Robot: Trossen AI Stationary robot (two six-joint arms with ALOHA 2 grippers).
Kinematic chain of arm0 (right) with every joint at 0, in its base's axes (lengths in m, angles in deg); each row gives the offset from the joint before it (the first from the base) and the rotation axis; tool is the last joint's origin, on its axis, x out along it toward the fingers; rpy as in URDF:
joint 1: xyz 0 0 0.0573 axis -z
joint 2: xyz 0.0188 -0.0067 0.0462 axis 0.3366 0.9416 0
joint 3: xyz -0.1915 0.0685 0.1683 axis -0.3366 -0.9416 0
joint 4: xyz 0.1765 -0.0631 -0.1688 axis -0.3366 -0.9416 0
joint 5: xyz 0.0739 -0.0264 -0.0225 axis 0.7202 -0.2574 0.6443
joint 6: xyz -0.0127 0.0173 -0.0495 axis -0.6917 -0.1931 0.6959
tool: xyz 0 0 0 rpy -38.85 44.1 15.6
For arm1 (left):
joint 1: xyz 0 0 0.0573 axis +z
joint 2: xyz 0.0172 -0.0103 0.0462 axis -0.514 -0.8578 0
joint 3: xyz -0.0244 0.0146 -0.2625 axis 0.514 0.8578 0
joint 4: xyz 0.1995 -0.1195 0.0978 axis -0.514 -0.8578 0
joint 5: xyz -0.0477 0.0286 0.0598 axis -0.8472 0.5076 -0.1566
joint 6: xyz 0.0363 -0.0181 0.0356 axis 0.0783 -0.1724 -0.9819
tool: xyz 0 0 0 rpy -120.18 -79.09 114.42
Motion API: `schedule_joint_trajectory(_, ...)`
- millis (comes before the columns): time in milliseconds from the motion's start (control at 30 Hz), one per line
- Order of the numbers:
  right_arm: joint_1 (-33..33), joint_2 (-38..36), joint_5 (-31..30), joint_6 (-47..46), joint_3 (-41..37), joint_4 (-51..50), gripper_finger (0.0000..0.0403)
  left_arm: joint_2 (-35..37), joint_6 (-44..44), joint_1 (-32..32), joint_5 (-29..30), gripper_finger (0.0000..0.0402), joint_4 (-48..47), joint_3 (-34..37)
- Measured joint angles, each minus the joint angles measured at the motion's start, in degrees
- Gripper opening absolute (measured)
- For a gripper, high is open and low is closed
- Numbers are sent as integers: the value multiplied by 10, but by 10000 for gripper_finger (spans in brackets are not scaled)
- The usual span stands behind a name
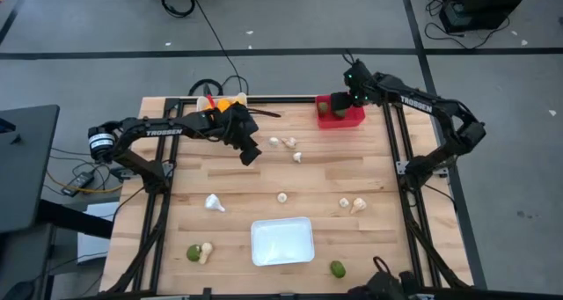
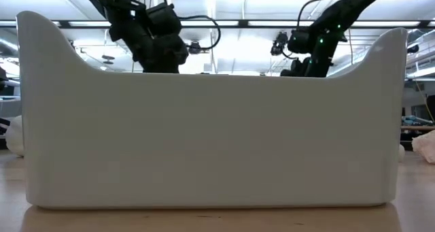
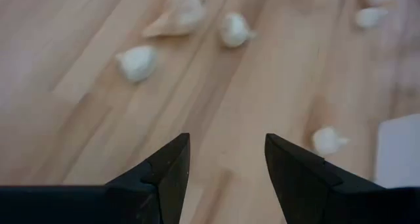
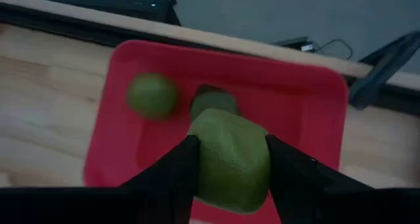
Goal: Sort produce into baskets
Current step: Put the green lime into the red bin
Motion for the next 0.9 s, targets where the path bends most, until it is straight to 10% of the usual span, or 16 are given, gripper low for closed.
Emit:
schedule_joint_trajectory(433,-8,11,58,27,0,43,278,0,35,22,6,203,-7,0)
schedule_joint_trajectory(900,-177,-71,51,-81,0,81,289,89,32,2,8,202,-171,0)
